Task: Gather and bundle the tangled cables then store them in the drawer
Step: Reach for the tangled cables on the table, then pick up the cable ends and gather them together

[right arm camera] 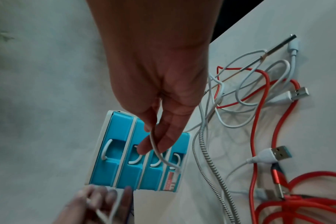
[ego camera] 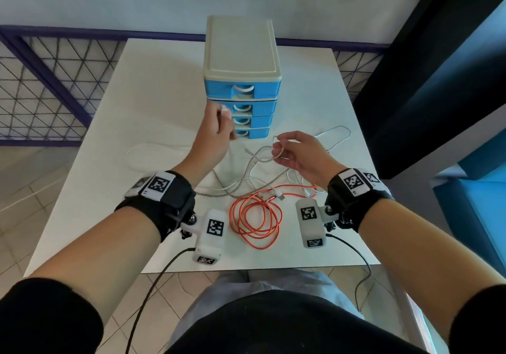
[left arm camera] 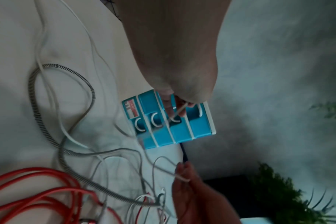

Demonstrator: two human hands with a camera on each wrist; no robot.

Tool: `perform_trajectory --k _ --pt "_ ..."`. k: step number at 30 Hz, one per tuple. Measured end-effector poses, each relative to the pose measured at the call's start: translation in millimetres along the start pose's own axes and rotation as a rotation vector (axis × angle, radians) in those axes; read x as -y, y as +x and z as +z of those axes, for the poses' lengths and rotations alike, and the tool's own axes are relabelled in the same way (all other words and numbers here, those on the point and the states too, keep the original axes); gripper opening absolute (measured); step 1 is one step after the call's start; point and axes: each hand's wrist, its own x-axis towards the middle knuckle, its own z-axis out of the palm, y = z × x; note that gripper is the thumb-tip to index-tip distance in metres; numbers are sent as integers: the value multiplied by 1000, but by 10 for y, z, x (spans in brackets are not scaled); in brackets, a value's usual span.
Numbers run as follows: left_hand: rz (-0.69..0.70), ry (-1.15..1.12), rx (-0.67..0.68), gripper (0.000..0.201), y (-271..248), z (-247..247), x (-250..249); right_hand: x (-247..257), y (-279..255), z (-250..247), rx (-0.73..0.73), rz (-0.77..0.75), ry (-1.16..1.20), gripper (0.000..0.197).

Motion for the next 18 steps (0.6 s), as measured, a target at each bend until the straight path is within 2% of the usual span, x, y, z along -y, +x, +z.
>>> perform_trajectory --k 2,6,10,12,14,16,18 --pt "-40 106 114 16 -51 84 59 36 18 -9 -6 13 54 16" --pt "-143 326 467 31 -160 267 127 97 21 20 7 22 83 20" --pt "-116 655 649 37 -166 245 294 115 29 -21 -46 -22 62 25" --pt "-144 683 655 27 -161 143 355 94 15 -59 -75 -30 78 26" --pt "-161 725 559 24 -151 35 327 71 -7 -78 -105 -46 49 26" --pt "-143 810 424 26 -118 -62 265 55 -16 -77 -162 -54 -109 24" --pt "-76 888 334 28 -94 -140 198 42 -13 -53 -178 -64 -428 24"
